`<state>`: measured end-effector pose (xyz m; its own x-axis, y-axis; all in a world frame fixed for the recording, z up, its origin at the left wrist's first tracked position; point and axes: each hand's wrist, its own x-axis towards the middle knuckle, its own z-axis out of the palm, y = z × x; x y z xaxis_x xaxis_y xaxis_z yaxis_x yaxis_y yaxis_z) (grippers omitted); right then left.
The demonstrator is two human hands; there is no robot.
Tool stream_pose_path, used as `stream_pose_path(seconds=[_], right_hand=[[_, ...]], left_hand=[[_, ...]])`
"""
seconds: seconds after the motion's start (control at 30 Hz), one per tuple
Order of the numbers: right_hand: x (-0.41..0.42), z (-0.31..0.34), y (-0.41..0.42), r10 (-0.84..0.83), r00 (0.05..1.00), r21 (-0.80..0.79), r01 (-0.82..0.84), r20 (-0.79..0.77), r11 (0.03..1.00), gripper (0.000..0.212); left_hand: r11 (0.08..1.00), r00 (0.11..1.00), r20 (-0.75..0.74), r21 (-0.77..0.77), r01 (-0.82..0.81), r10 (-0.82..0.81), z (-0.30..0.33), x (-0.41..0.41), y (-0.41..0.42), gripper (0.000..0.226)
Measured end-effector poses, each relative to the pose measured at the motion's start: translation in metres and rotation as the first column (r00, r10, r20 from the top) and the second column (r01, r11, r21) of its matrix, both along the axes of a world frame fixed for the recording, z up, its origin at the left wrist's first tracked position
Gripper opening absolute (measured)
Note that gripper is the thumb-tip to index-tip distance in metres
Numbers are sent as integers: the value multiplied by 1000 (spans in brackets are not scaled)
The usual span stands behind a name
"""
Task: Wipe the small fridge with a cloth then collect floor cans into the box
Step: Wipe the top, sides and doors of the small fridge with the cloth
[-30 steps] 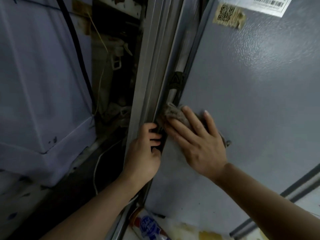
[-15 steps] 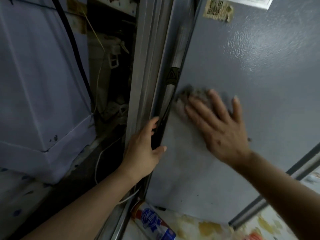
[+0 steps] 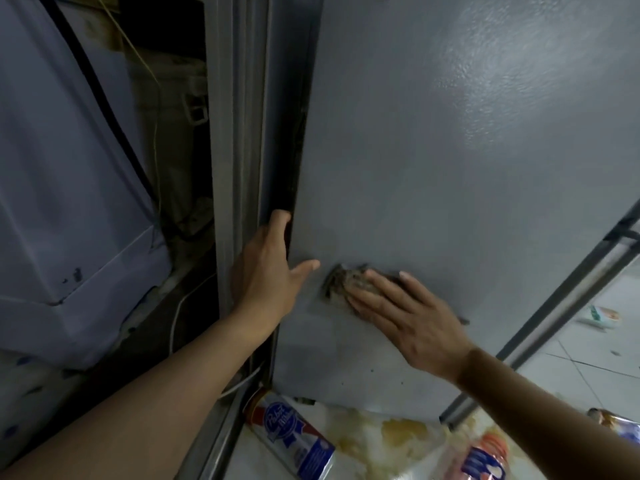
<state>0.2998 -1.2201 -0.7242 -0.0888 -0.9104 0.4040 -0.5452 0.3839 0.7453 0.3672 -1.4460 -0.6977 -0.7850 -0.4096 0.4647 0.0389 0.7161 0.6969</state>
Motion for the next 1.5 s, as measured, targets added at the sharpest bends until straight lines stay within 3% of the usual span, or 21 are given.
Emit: stream_pose_path(seconds=[0.13, 0.27, 0.33, 0.43, 0.5, 0.57, 0.63, 0.73, 0.87, 0.93, 1.03, 1.1, 1.17, 1.27, 1.4, 1.5], right_hand=[[-15, 65, 0, -8, 999, -380, -12, -51, 925, 55], [-20, 61, -3, -2, 999, -523, -19, -41, 852, 56], [-15, 21, 6, 8, 1000, -416, 1, 19, 909, 51], [-4, -22, 27, -64, 997, -70, 67, 54, 995, 56], [-4, -21, 37, -76, 996, -17, 77, 42, 997, 60], [-5, -1, 45, -73, 997, -79, 73, 3, 994, 59], [-8, 34, 53, -56, 997, -245, 40, -58, 969, 58], [-10, 82, 58, -4, 989, -492, -69, -147, 868, 45], [-8, 63, 51, 57, 998, -629, -58, -22, 775, 39], [-4, 26, 52, 35, 998, -606, 1, 46, 795, 38], [3, -17, 68, -26, 997, -402, 53, 72, 914, 39], [7, -21, 78, -50, 996, -278, 69, 75, 958, 48], [7, -6, 84, -58, 996, -260, 74, 69, 963, 38], [6, 41, 97, -108, 992, -437, 125, 64, 891, 34], [-4, 104, 111, -19, 988, -765, 133, 156, 630, 36], [-12, 95, 109, -95, 994, -811, 104, 59, 575, 23]], left_hand=[[999, 1000, 22, 49, 0, -1, 2, 0, 2, 55], [999, 999, 34, 38, -11, 10, 2, 2, 4, 56], [999, 998, 44, -1, -50, 50, 2, 2, 9, 56], [995, 994, 41, 0, -100, 99, 3, 3, 23, 66], [993, 992, 41, 16, -121, 120, 4, 2, 28, 73], [990, 989, 52, 20, -138, 137, 6, 2, 31, 75], [989, 989, 54, 40, -143, 141, 6, 2, 31, 75], [988, 989, 54, 63, -142, 139, 4, 2, 31, 75], [985, 982, 89, 32, -171, 168, 6, 2, 31, 72], [984, 982, 83, 33, -174, 171, 6, 1, 31, 72], [986, 985, 65, 41, -164, 161, 5, 2, 32, 73], [985, 985, 64, 54, -164, 160, 4, 3, 33, 73], [984, 985, 71, 62, -165, 160, 5, 3, 33, 73], [982, 982, 72, 57, -179, 175, 5, 0, 33, 72], [978, 977, 61, 31, -208, 206, 3, -1, 31, 70], [982, 981, 48, 30, -188, 187, 1, -3, 29, 70]])
